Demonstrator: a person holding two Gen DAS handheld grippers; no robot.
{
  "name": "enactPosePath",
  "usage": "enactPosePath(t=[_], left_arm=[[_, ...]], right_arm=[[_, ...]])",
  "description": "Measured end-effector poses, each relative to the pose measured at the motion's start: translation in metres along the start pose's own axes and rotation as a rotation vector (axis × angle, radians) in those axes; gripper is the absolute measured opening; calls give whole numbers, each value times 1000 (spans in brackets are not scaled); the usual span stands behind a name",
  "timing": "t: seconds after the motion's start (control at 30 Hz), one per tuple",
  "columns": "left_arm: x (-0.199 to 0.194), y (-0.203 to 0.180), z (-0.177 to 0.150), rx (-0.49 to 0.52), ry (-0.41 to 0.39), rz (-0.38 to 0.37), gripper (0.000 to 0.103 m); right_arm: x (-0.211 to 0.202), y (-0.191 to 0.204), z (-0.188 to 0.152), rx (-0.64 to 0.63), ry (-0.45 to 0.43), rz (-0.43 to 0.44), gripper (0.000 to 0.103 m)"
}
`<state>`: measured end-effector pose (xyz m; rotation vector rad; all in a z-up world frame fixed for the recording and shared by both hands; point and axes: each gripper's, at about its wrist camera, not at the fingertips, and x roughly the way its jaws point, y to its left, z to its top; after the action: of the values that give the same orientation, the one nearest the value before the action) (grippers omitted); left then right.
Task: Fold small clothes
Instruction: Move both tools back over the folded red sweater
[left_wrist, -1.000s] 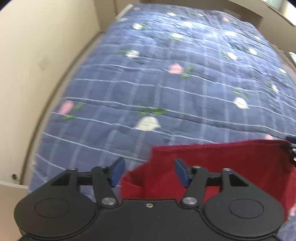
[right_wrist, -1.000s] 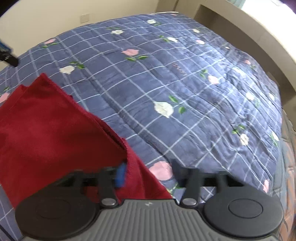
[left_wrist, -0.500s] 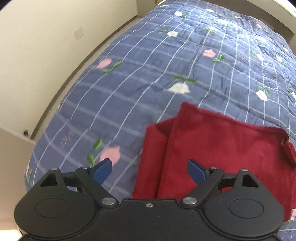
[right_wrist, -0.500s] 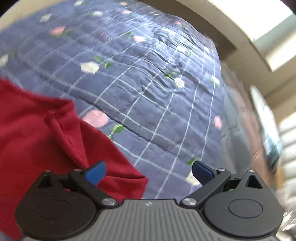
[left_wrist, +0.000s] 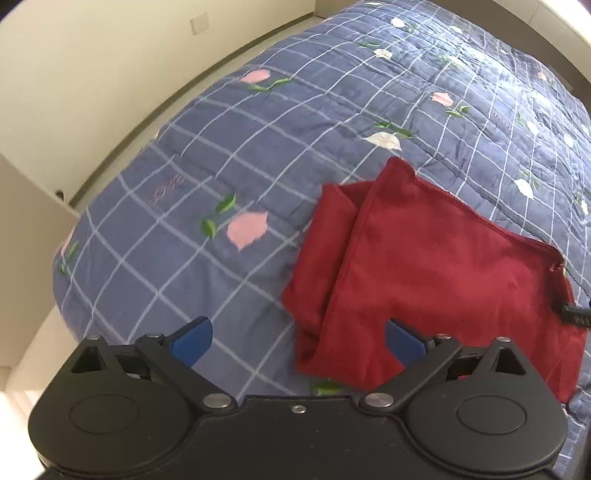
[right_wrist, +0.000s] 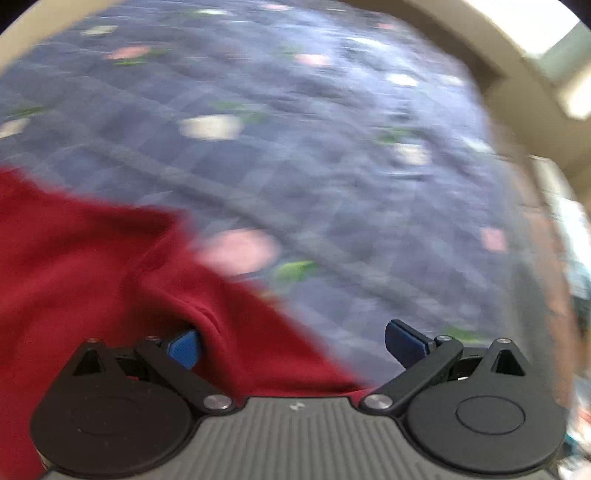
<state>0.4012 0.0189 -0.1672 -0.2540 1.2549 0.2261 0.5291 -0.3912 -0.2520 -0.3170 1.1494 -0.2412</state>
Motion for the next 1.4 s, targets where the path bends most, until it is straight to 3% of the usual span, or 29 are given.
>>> enactPosePath(t=[0.13, 0.23, 0.4, 0.6, 0.8, 1.07, 1.4], left_arm=[[-8, 14, -16, -39, 7, 6, 101], [-13, 29, -27, -86, 15, 8, 101], [-23, 47, -39, -146, 5, -4, 101], [-39, 56, -61, -144, -9, -45, 102], [-68, 64, -99, -103, -35, -110, 102], [-120, 92, -165, -24, -126, -161, 102], [-135, 111, -204, -91, -113, -159, 102]], right_arm=[[-13, -28, -2, 177, -38, -87, 103], [-29, -32, -22, 240, -36, -19, 103], [-77, 4, -82, 157, -74, 108, 103], [-144, 54, -168, 129, -38, 239, 103], [-196, 92, -214, 102, -38, 315, 103], [-258, 118, -234, 5, -150, 383, 103], [-288, 100, -218, -24, -209, 434, 103]])
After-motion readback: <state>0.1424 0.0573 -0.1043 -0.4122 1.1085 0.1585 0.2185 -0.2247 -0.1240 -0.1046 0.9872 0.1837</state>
